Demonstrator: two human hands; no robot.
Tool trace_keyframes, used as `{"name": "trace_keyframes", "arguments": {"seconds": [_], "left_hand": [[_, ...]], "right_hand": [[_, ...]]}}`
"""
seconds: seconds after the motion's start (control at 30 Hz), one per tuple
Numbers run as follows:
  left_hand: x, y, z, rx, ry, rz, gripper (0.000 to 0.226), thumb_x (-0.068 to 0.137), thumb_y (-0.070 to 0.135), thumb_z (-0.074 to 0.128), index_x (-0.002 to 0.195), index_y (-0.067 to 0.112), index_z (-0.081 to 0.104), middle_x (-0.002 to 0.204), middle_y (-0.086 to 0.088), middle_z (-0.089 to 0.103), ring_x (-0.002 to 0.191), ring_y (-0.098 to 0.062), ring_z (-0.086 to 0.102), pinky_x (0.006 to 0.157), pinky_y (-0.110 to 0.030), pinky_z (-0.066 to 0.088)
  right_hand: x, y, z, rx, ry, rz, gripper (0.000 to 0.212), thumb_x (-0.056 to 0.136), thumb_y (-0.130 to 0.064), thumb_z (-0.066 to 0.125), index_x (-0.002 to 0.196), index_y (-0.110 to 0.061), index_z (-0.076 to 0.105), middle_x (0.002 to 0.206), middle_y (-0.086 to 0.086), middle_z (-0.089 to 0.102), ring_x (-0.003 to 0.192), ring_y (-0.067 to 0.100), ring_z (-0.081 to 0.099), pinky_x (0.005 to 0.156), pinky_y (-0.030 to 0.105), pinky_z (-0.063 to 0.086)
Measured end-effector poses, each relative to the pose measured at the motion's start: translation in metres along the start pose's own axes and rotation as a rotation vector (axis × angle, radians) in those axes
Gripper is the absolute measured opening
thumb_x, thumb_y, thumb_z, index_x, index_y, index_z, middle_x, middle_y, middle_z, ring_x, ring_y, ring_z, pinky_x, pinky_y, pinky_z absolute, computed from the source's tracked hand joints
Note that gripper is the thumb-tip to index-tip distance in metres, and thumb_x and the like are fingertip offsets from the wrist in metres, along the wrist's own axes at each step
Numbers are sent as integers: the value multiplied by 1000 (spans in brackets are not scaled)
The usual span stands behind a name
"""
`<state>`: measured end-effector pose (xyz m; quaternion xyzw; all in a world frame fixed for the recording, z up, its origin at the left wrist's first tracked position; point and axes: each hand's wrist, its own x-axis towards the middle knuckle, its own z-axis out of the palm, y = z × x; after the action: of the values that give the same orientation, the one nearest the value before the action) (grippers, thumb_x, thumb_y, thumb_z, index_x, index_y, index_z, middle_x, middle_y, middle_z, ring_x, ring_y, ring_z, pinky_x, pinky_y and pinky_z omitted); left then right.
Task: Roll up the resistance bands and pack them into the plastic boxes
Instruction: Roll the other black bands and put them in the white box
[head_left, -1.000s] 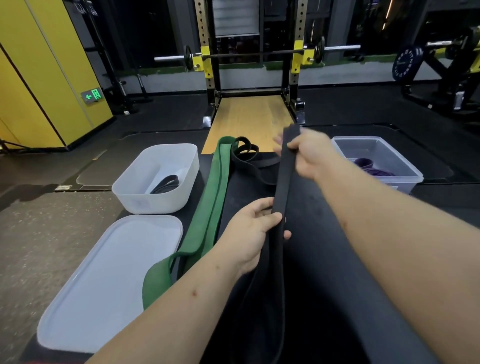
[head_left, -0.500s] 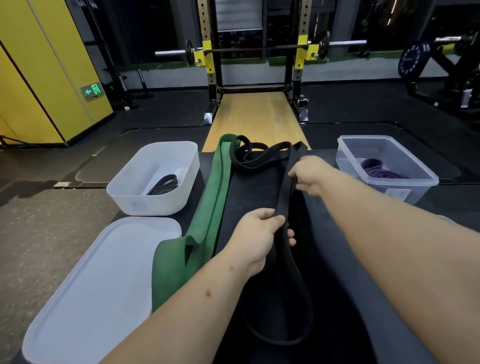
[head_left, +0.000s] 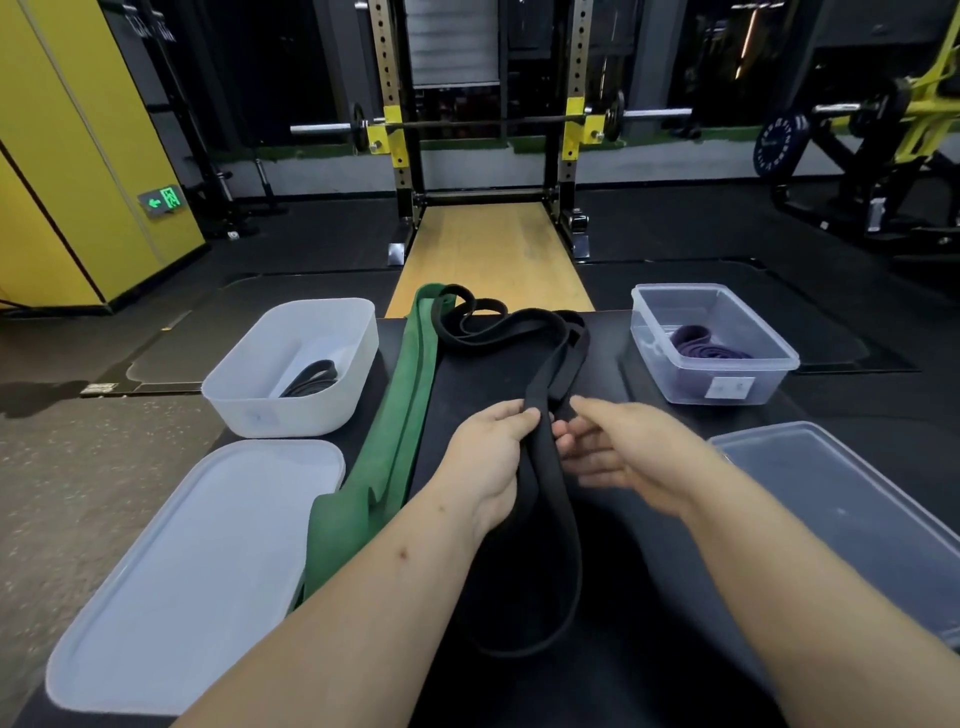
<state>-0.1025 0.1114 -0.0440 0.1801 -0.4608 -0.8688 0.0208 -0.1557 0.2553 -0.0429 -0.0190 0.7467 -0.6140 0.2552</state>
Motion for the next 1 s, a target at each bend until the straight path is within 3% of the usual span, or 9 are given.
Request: {"name": "trace_keyframes", "arguments": {"seconds": [0.07, 0.17, 0.3, 0.4, 0.57, 0.63, 0.73, 0.87, 1.0], "left_hand": [[-1, 0, 4, 7, -7, -9, 41, 103, -1, 52, 72, 7, 76, 84, -20, 74, 78, -28, 72, 79, -41, 62], [-6, 0, 10, 4, -21, -29, 21, 106, 3, 49, 97, 1, 68, 87, -16, 74, 79, -25, 74, 82, -41, 62], [-12, 1, 18, -77, -41, -28, 21, 106, 4, 48, 108, -3, 67, 107, -22, 73, 89, -29, 76, 96, -43, 58], [-14, -1, 20, 8, -65, -7, 27, 108, 8, 46, 117, -5, 67, 108, -22, 73, 96, -31, 73, 98, -44, 57], [-16, -10, 8, 440, -93, -28, 33, 107, 26, 49, 115, 5, 72, 108, -16, 76, 98, -32, 73, 76, -42, 61], [-19, -12, 4, 434, -111, -81, 35, 108, 27, 47, 117, 3, 71, 109, -16, 76, 103, -35, 71, 88, -48, 59], [-27, -14, -8, 443, -121, -127, 32, 109, 25, 44, 112, 5, 69, 98, -8, 77, 93, -27, 72, 86, -43, 60], [-39, -15, -24, 597, -185, -117, 26, 105, 16, 53, 128, 8, 62, 113, -20, 73, 97, -31, 75, 79, -41, 61], [-49, -16, -24, 638, -233, -68, 26, 100, 6, 52, 124, 10, 61, 102, -15, 76, 92, -30, 76, 79, -42, 61]], "right_hand": [[-26, 8, 4, 93, -112, -33, 29, 103, -38, 58, 104, -10, 66, 100, 13, 78, 90, 28, 76, 82, 39, 59], [-40, 27, 3, 179, -171, -44, 27, 101, -26, 63, 114, -3, 61, 115, 22, 74, 103, 36, 75, 88, 45, 59], [-50, 43, 6, 199, -244, -119, 29, 102, -16, 61, 116, 9, 61, 118, 24, 72, 109, 35, 73, 100, 49, 55], [-55, 47, 3, 317, -264, -169, 29, 99, -13, 61, 113, 12, 60, 112, 25, 72, 105, 36, 71, 103, 55, 53], [-61, 50, -2, 356, -257, -194, 13, 96, -15, 68, 102, -4, 66, 97, 22, 66, 85, 31, 66, 72, 39, 53], [-61, 50, -6, 359, -224, -219, 16, 94, -19, 71, 96, -4, 68, 89, 20, 61, 74, 24, 63, 67, 34, 50], [-59, 50, -9, 368, -119, -216, 24, 94, -24, 71, 95, -1, 74, 82, 17, 65, 67, 21, 61, 61, 30, 49], [-55, 51, -13, 387, 11, -171, 26, 99, -25, 67, 96, -2, 79, 80, 13, 68, 68, 20, 62, 59, 30, 50], [-58, 47, -11, 327, -54, -155, 30, 100, -5, 51, 99, -4, 81, 91, 16, 74, 75, 19, 65, 67, 32, 52]]}}
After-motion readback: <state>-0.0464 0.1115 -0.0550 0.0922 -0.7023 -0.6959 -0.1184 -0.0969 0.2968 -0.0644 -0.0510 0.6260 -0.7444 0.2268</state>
